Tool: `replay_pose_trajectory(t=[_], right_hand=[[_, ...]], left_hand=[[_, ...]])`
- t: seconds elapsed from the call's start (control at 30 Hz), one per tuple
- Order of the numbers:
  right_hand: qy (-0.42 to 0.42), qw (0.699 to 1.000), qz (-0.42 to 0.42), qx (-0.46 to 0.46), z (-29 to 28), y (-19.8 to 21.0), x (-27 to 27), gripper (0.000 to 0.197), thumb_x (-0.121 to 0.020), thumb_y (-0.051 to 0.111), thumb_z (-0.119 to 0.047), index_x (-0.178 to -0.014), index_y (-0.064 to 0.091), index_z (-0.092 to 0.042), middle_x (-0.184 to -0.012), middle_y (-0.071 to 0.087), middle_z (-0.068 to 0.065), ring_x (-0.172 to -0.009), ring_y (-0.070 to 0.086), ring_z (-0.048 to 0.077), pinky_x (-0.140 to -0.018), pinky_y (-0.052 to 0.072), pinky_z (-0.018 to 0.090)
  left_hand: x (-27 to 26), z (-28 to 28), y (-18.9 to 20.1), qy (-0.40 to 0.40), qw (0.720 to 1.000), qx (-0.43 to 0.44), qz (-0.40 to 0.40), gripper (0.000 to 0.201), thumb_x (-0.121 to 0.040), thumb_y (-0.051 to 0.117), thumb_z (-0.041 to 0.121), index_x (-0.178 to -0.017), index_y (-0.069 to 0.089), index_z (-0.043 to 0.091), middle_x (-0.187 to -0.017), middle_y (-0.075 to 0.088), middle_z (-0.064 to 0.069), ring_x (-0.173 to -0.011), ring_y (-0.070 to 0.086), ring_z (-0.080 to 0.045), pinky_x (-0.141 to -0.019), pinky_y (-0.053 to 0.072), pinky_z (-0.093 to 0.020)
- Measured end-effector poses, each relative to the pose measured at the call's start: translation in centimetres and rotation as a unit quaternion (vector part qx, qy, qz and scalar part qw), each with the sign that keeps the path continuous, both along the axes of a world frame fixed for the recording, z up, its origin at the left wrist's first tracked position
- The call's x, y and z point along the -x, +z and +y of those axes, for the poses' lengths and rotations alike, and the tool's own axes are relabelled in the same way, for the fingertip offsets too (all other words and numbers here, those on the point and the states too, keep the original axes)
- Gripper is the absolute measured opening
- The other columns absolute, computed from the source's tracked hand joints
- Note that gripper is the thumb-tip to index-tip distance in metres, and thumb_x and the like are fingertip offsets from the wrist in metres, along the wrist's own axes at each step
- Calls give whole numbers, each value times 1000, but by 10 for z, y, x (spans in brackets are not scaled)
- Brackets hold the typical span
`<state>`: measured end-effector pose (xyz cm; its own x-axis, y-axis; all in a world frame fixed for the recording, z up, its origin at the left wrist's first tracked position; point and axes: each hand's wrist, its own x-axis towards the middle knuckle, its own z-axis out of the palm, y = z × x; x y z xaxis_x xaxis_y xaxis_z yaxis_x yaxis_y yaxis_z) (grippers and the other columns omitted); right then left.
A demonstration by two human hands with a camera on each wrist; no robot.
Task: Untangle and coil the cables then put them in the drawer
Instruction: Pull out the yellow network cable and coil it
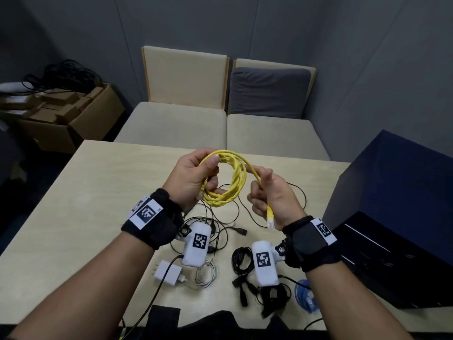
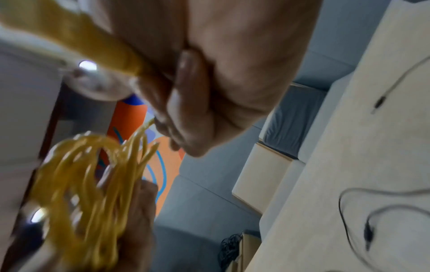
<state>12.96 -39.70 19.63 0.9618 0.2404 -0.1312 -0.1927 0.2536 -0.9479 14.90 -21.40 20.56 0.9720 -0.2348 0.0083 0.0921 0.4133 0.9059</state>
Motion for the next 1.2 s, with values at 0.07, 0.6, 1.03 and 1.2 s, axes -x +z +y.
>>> replay_pose_trajectory(t=[0.07,0.6,1.03,1.2], right_hand=[[36,998,-24,37,4,1,4,57,-61,80,-55,-102,65,-19,-54,30,-6,-39,21,6,-38,17,14],[-34,987,51,-151,10,12,-1,18,-98,42,-6,-81,43,-11,-67,43,4,-46,36,9,-41,34,18],[-15,999,20,44,15,4,-3,54,-71,74,-55,-95,53,-12,-62,24,-6,-52,13,9,-42,8,23],[-45,994,-42,89,18,2,-6,16,-91,59,-22,-83,53,-9,-62,29,3,-44,23,8,-38,20,19]], left_hand=[[-1,-1,0,11,1000,22,3,25,-84,55,18,-108,58,8,-64,40,-4,-39,38,-9,-44,51,-27],[-1,5,-2,15,1000,-6,14,16,-95,48,8,-106,59,5,-55,42,3,-38,35,-8,-47,54,-30],[-2,-8,-6,57,998,-26,-2,16,-98,45,9,-108,58,3,-56,42,2,-41,37,-9,-52,56,-36],[2,-12,-12,45,999,-21,0,15,-99,44,12,-99,58,8,-62,39,-2,-43,40,-10,-52,55,-32]])
